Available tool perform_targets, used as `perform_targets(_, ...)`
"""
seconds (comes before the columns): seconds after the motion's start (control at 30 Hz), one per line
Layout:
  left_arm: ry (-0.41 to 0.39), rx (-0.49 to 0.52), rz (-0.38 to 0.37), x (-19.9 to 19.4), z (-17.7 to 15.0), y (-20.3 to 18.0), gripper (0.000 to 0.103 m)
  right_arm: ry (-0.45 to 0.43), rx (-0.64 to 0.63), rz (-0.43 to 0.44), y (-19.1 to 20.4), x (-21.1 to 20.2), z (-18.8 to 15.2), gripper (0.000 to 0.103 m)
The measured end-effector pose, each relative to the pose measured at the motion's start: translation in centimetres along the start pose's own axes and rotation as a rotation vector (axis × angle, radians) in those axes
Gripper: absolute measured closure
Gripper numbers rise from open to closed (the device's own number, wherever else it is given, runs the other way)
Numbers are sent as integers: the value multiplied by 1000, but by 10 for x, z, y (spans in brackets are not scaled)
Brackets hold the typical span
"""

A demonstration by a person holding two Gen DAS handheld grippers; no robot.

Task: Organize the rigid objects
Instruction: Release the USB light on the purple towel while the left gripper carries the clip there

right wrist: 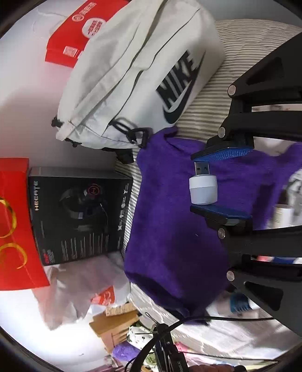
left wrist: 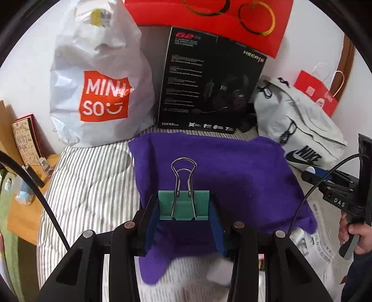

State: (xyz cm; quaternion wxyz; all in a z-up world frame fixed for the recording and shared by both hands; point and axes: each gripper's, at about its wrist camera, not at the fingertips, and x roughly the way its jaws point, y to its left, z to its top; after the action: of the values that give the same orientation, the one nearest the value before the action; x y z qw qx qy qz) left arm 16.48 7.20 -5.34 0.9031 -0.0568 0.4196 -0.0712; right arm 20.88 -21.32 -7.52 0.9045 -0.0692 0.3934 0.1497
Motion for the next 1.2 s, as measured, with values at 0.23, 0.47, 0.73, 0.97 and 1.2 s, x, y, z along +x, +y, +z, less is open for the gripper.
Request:
perform_targets(0.23,32,-36,-22,30,7,14,64,39,-14,-25,3,54,24,67)
perform_targets(0.47,56,-18,-28,49,11,16,64,139,-6,-29,5,109,36,67)
perform_targets(0.73,73,-25,-50,73,19,18,64,201,17,-33,1,124,33,60)
perform_targets(0.97,84,-32,-29,101,22,20,64,195,-2,-53,1,96,25,33)
perform_targets(1.2,103,-24,-26,123,28,16,64,129,-22,-53,10,33,-1,32)
